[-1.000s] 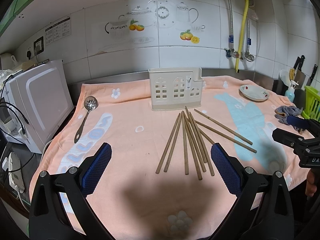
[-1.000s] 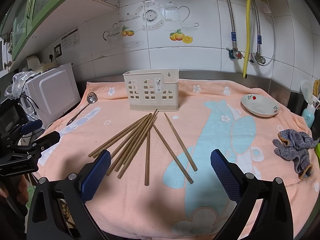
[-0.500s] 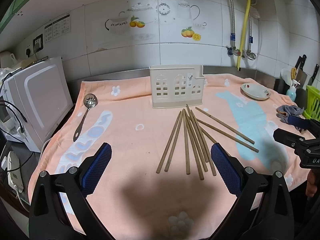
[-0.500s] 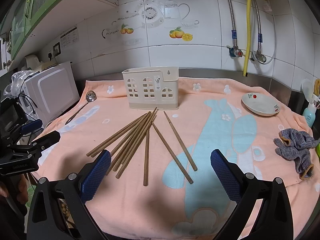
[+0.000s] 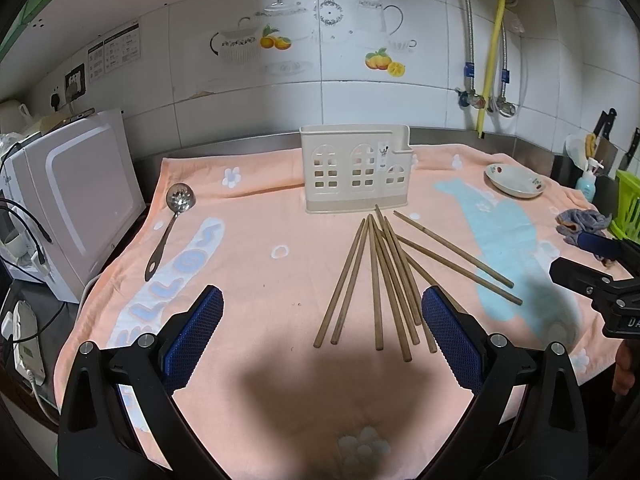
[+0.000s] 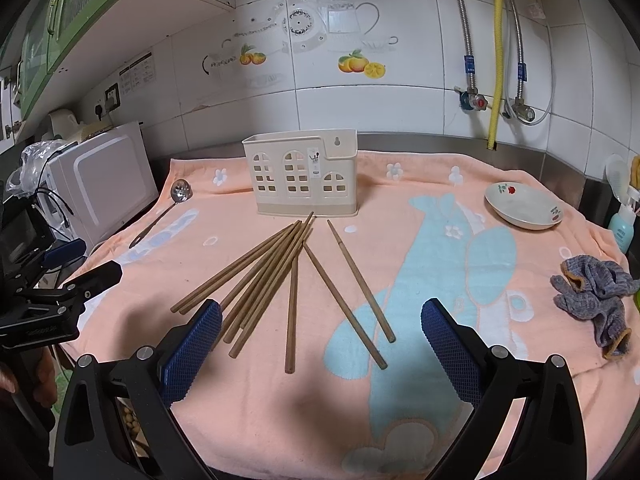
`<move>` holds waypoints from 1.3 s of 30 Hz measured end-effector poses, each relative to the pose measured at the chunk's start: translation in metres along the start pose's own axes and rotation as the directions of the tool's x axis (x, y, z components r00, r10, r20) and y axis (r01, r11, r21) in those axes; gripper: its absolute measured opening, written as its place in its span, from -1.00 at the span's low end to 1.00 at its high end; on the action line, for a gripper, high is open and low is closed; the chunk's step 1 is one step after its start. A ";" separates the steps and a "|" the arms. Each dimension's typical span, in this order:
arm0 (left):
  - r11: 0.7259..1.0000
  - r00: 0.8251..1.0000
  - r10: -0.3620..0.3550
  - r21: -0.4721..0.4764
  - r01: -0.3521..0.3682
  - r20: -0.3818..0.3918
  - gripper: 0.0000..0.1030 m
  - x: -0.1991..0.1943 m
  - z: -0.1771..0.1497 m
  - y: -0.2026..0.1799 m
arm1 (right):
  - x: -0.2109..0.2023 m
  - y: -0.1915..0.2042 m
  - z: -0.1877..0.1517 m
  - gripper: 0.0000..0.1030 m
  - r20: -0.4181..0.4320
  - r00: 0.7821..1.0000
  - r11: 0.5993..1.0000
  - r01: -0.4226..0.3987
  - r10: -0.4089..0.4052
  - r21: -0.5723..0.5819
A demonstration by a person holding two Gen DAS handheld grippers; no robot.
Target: Organize utensils
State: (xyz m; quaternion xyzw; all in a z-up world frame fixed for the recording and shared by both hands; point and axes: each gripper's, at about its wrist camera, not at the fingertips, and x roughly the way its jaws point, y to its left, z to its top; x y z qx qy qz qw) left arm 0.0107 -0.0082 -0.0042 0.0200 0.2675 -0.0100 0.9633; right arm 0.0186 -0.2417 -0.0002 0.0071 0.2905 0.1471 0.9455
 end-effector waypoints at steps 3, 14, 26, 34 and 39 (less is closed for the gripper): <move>1.000 1.000 0.002 0.001 -0.002 -0.004 0.90 0.003 0.001 0.000 | 0.001 0.000 0.000 0.88 -0.002 1.000 1.000 0.000 0.000 0.002; 1.000 1.000 -0.001 -0.002 0.001 -0.030 0.90 0.017 0.005 0.004 | 0.015 -0.001 0.002 0.88 -0.025 1.000 1.000 -0.006 0.006 -0.001; 1.000 0.998 -0.010 -0.026 0.008 -0.057 0.90 0.037 0.010 0.014 | 0.034 -0.008 0.007 0.87 -0.056 0.998 1.000 -0.009 0.008 -0.008; 0.999 0.996 -0.013 -0.053 0.008 -0.093 0.90 0.057 0.010 0.024 | 0.053 -0.018 0.007 0.85 -0.091 0.996 1.000 0.002 -0.003 -0.007; 0.998 0.994 -0.017 -0.058 0.010 -0.107 0.88 0.067 0.010 0.026 | 0.063 -0.025 0.007 0.69 -0.107 0.994 1.000 0.011 -0.011 -0.005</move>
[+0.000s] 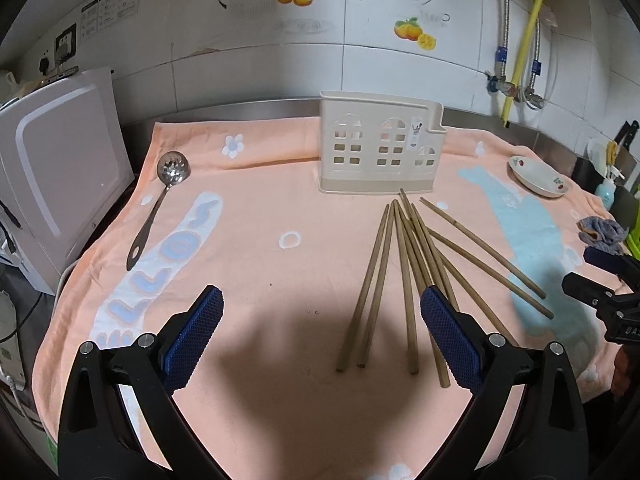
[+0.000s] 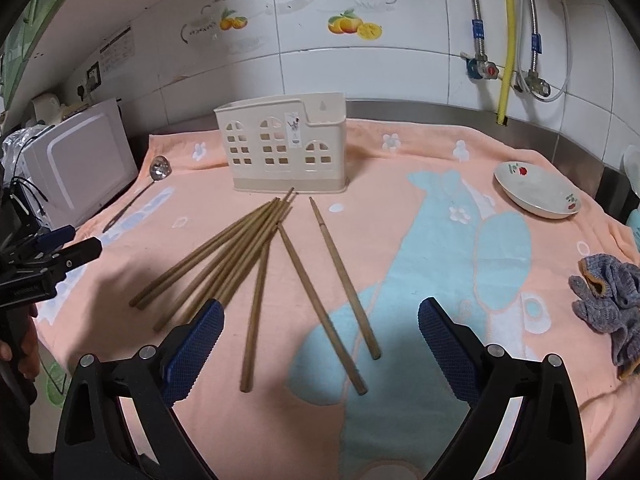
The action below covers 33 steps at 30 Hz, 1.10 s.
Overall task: Organize utensils
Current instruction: 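Grasp a wooden chopstick with the left gripper while the right gripper grasps another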
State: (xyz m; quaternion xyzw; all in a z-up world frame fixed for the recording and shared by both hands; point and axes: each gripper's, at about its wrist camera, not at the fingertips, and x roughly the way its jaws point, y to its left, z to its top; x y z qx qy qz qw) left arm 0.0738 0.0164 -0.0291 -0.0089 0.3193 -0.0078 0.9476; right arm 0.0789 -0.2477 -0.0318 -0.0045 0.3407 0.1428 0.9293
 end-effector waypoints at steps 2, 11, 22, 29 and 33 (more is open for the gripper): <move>1.000 1.000 -0.004 0.009 0.004 -0.004 0.88 0.003 0.000 -0.001 | 0.006 -0.006 -0.002 0.56 -0.021 1.000 1.000 -0.003 0.003 0.009; 0.998 0.997 -0.054 0.035 0.056 -0.055 0.48 0.025 -0.003 -0.003 | 0.028 -0.028 -0.009 0.07 -0.083 0.997 1.000 0.000 0.003 0.031; 0.993 0.990 -0.101 0.057 0.107 -0.100 0.43 0.047 -0.004 -0.001 | 0.055 -0.030 -0.010 -0.47 -0.135 0.990 1.000 -0.029 0.030 0.012; 0.987 0.982 -0.136 0.071 0.146 -0.132 0.42 0.063 -0.003 0.000 | 0.069 -0.028 -0.006 -0.69 -0.164 0.986 0.999 -0.024 0.019 -0.025; 0.984 0.978 -0.147 0.076 0.159 -0.146 0.42 0.071 -0.002 -0.001 | 0.074 -0.028 -0.005 -0.80 -0.174 0.985 0.999 -0.024 0.017 -0.036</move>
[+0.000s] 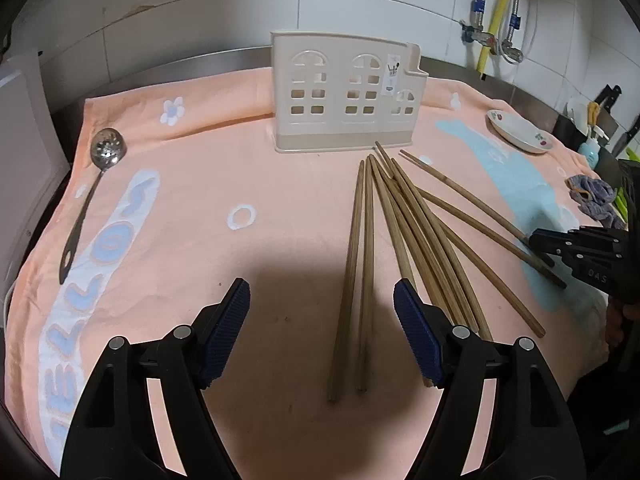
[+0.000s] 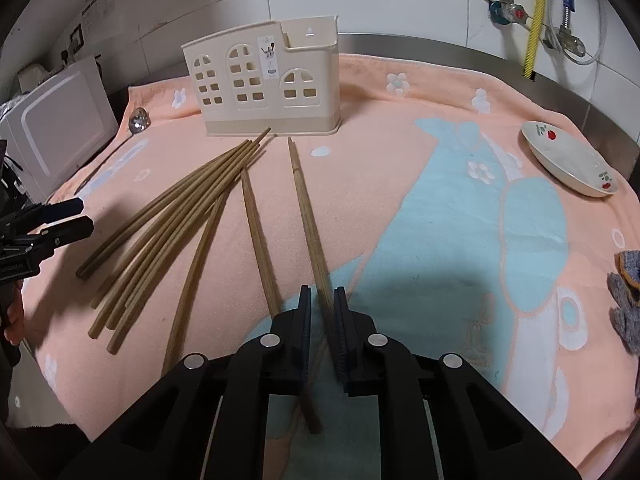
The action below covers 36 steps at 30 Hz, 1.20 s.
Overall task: Organize utensils
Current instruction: 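Grasp a wooden chopstick with the left gripper while the right gripper grasps another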
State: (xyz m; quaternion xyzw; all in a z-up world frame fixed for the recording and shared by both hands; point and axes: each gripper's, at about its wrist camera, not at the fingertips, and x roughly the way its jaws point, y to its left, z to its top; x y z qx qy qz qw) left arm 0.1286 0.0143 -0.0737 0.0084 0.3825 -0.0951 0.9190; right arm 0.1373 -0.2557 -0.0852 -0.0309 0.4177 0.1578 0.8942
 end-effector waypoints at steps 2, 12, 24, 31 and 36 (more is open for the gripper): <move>1.000 1.000 -0.005 0.008 0.005 -0.007 0.38 0.005 0.001 0.000 | 0.002 -0.001 0.001 -0.83 -0.002 1.000 1.000 0.007 -0.007 -0.007; 0.998 0.997 -0.046 0.043 0.049 -0.063 -0.33 0.024 0.002 -0.003 | 0.005 0.000 0.003 -0.86 -0.003 1.000 0.999 0.017 -0.017 -0.028; 0.994 0.992 -0.055 0.090 0.065 -0.110 -0.67 0.038 0.000 -0.008 | 0.007 0.002 0.003 -0.83 -0.007 1.000 0.998 0.029 -0.030 -0.060; 0.993 0.993 -0.043 0.100 0.054 -0.110 -0.72 0.041 0.003 -0.009 | 0.009 0.003 0.000 -0.82 0.003 0.999 0.998 0.033 -0.033 -0.062; 0.994 0.994 -0.038 0.094 0.048 -0.103 -0.88 0.039 0.004 -0.011 | 0.004 0.005 -0.001 -0.85 0.020 0.999 0.998 0.032 -0.031 -0.057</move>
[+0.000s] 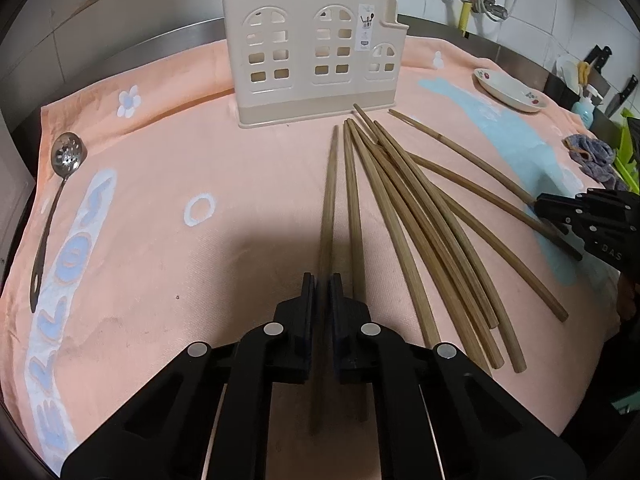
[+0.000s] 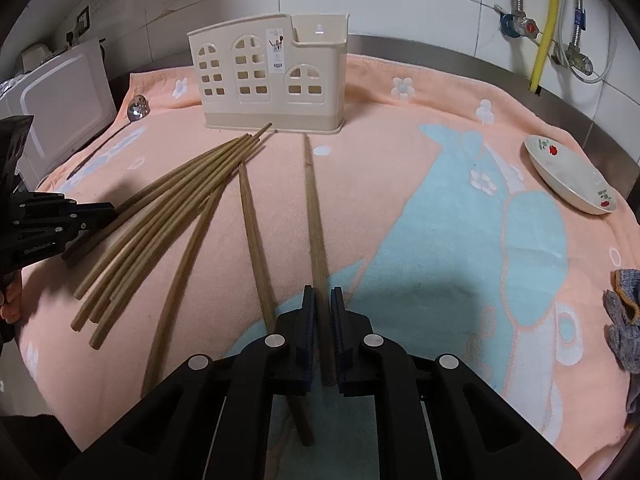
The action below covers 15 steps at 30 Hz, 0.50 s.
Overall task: Organize utensils
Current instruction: 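Grasp a wooden chopstick with the left gripper while the right gripper grasps another, then lift both held chopsticks and carry them above the white holder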
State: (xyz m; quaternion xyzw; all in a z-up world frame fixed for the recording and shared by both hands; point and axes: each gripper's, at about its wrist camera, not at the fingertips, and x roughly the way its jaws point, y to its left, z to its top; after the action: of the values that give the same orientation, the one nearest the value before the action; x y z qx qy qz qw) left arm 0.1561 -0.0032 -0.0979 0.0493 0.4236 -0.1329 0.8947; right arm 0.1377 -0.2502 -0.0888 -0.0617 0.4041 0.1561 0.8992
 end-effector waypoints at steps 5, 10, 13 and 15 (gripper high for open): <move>1.000 1.000 -0.002 -0.013 0.003 0.022 -0.89 -0.010 0.000 0.000 | -0.013 0.001 0.003 -0.86 0.038 0.999 1.000 0.000 0.000 0.004; 1.000 0.997 -0.001 -0.022 0.003 0.075 -0.89 -0.032 0.004 0.002 | -0.033 0.004 0.013 -0.86 0.091 0.996 1.000 -0.008 0.008 -0.001; 1.000 0.993 0.002 -0.022 0.001 0.121 -0.89 -0.048 0.011 0.001 | -0.048 0.005 0.024 -0.86 0.134 0.991 1.000 -0.008 0.009 -0.004; 1.000 0.989 0.000 -0.020 0.003 0.150 -0.89 -0.058 0.018 0.001 | -0.058 0.006 0.034 -0.86 0.170 0.985 1.000 -0.011 0.012 -0.008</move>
State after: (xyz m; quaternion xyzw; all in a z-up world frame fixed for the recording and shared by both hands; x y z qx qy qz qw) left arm 0.1343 0.0057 -0.0418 0.0297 0.3564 -0.1325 0.9244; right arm 0.1235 -0.2496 -0.0224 -0.0491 0.3257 0.1676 0.9292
